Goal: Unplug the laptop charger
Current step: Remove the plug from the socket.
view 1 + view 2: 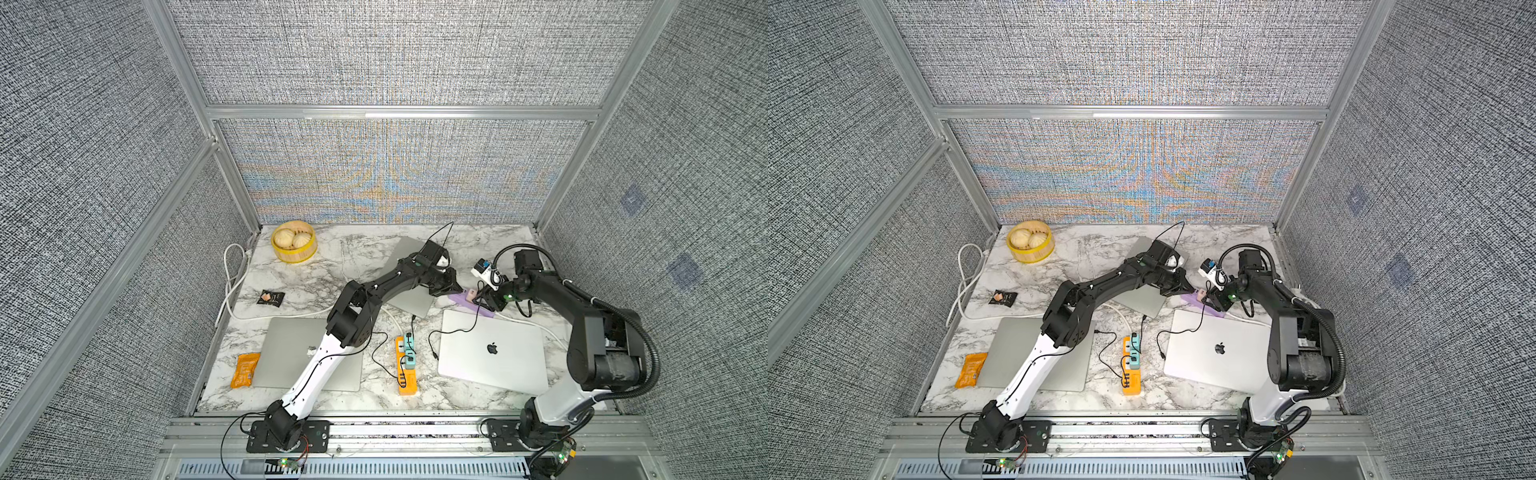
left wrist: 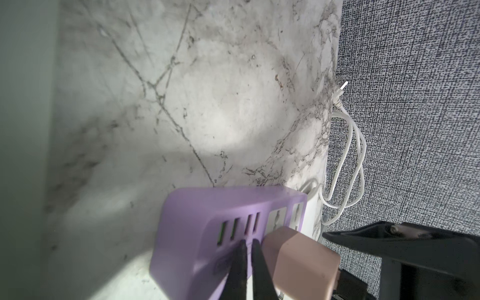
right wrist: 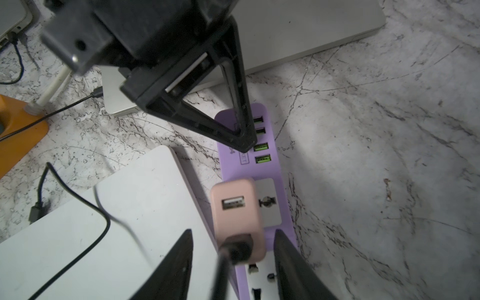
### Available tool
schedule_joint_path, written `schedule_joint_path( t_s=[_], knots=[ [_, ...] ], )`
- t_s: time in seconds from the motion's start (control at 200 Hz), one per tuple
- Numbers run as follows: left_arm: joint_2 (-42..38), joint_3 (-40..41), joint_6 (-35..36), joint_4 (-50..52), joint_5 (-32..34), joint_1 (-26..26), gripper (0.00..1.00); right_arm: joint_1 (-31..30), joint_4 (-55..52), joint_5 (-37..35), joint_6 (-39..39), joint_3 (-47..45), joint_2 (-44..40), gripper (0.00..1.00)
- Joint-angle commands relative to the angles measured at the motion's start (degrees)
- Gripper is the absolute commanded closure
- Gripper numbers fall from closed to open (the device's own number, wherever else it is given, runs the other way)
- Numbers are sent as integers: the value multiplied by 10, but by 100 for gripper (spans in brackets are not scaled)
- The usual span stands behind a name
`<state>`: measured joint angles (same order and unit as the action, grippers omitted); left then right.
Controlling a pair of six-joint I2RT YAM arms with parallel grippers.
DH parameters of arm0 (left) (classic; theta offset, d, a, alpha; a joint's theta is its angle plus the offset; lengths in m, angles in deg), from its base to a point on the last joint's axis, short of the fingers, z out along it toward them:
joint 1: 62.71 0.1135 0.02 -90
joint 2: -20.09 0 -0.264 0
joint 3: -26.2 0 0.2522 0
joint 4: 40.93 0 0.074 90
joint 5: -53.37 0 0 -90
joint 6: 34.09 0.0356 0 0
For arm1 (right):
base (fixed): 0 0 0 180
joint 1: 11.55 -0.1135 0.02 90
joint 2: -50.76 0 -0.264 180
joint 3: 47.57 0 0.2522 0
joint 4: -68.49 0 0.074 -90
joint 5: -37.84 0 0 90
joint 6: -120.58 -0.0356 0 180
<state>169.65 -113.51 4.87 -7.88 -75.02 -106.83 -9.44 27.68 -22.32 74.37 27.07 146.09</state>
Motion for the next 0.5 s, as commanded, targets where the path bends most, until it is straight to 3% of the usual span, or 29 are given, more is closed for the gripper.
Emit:
schedule_joint_path(
  t_s=[0.0, 0.21, 0.42, 0.495],
  knots=[
    [4, 2, 0, -9, -6, 0, 91, -5, 17, -13, 9, 0, 2, 49],
    [7, 12, -2, -7, -6, 0, 91, -8, 22, -18, 15, 3, 9, 56],
    [10, 18, -7, -8, -7, 0, 92, -9, 23, -23, 20, 1, 7, 70],
    [10, 20, -7, -3, -3, 1, 92, -9, 21, -13, 23, -1, 4, 80]
  ],
)
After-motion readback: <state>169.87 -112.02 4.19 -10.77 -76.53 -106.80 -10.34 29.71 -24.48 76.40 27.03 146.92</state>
